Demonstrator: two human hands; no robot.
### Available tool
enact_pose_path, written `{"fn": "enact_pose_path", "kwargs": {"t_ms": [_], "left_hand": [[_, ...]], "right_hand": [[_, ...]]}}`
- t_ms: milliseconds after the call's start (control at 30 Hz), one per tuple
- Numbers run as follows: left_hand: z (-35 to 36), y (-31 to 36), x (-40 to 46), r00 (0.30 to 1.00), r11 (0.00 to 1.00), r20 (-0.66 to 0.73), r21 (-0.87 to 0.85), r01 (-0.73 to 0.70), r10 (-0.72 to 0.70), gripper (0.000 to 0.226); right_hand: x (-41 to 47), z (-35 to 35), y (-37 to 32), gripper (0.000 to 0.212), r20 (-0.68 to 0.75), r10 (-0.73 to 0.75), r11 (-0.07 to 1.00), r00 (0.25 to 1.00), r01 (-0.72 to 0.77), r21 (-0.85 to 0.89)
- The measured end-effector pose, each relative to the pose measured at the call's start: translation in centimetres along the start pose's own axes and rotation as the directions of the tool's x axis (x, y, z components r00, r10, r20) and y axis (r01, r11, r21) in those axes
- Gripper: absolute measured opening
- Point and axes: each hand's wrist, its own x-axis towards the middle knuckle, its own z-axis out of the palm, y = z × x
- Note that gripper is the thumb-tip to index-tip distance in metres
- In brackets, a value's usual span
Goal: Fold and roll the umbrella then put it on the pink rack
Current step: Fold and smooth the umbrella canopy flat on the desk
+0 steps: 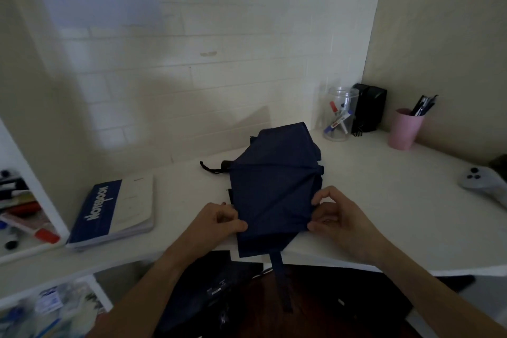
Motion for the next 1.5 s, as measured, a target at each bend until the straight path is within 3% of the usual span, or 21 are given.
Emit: {"fn": "enact_pose_path", "kwargs": {"t_ms": [100, 200, 267, 333, 400, 467, 533, 600, 667, 700, 767, 833, 867, 967, 1033, 1133, 1300, 1500], "left_hand": [[0.1, -0.6, 0.0, 1.000, 0.993, 0.030, 0.116, 0.004, -0.008, 0.056], [-0.2, -0.9, -0.2, 0.998, 0.988, 0.055, 0.153, -0.007, -0.002, 0.042], [-0.3, -1.1, -0.4, 0.999, 0.981, 0.045, 0.193, -0.034, 0.025, 0.040], [-0.6, -1.3, -0.7, 0.999, 0.976, 0.029, 0.212, -0.047, 0.042, 0.033], [-0.8, -1.4, -0.9, 0.999, 0.968, 0.005, 0.246, -0.040, 0.039, 0.031], [-0.8, -1.5, -1.1, 0.999, 0.942, -0.032, 0.335, -0.018, 0.030, 0.024], [-0.2, -1.3, -1.6, 0.984, 0.866, -0.114, 0.497, -0.061, 0.135, 0.021], [0.5, -1.0, -2.0, 0.943, 0.779, -0.115, 0.598, -0.186, 0.313, 0.060], [0.4, -0.8, -1.9, 0.912, 0.713, -0.006, 0.626, -0.316, 0.409, 0.086], [0.3, -0.7, -1.7, 0.896, 0.666, 0.078, 0.642, -0.381, 0.438, 0.087], [0.3, -1.1, -1.1, 0.860, 0.567, 0.220, 0.672, -0.476, 0.461, 0.070], [0.6, -1.7, -0.7, 0.865, 0.574, 0.252, 0.662, -0.481, 0.434, 0.059], [0.7, -2.0, -0.6, 0.878, 0.601, 0.246, 0.652, -0.463, 0.410, 0.058], [0.8, -2.6, -0.3, 0.893, 0.631, 0.249, 0.636, -0.443, 0.376, 0.058], [0.6, -2.4, -0.1, 0.911, 0.680, 0.240, 0.608, -0.410, 0.335, 0.053], [0.5, -1.7, 0.0, 0.939, 0.755, 0.217, 0.558, -0.345, 0.268, 0.034], [0.7, -2.2, 0.1, 0.929, 0.701, 0.191, 0.613, -0.364, 0.316, 0.032], [0.9, -2.5, 0.4, 0.917, 0.641, 0.182, 0.667, -0.380, 0.353, 0.030]], "right_hand": [[0.0, 0.9, 0.1, 0.063, -0.002, -0.186, 0.923, 0.982, 0.174, -0.342], [0.1, 1.4, 0.2, 0.080, -0.037, -0.252, 0.881, 0.967, 0.213, -0.422], [0.1, 1.4, 0.6, 0.062, 0.020, -0.327, 0.797, 0.945, 0.287, -0.532], [0.0, 1.3, 1.1, 0.029, 0.113, -0.433, 0.647, 0.894, 0.396, -0.652], [-0.1, 1.2, 1.4, 0.009, 0.161, -0.456, 0.608, 0.875, 0.439, -0.661], [0.0, 1.0, 1.5, 0.005, 0.197, -0.420, 0.625, 0.886, 0.440, -0.645], [0.3, 0.7, 1.4, 0.008, 0.232, -0.350, 0.645, 0.907, 0.413, -0.643], [0.7, 0.4, 0.4, 0.010, 0.284, -0.264, 0.676, 0.922, 0.387, -0.627], [1.6, -0.1, -1.9, 0.017, 0.282, -0.153, 0.805, 0.947, 0.285, -0.520], [2.5, -0.6, -3.0, 0.024, 0.226, -0.114, 0.882, 0.967, 0.203, -0.425], [5.6, -1.9, -4.5, 0.040, -0.060, -0.071, 0.963, 0.996, 0.052, -0.266], [10.0, -3.6, -4.8, 0.049, -0.374, 0.061, 0.978, 0.926, -0.130, -0.162], [12.2, -4.5, -4.7, 0.053, -0.422, 0.181, 0.964, 0.888, -0.246, -0.104], [17.1, -6.0, -3.2, 0.078, -0.228, 0.533, 0.817, 0.815, -0.566, -0.111], [19.4, -5.9, -1.9, 0.074, -0.116, 0.600, 0.751, 0.792, -0.607, -0.261], [21.3, -5.3, -1.7, 0.060, -0.048, 0.578, 0.653, 0.814, -0.497, -0.571], [21.8, -4.3, -2.3, 0.049, 0.122, 0.610, 0.571, 0.783, -0.328, -0.752], [20.7, -2.9, -1.6, 0.028, 0.233, 0.252, 0.593, 0.939, 0.041, -0.804]]}}
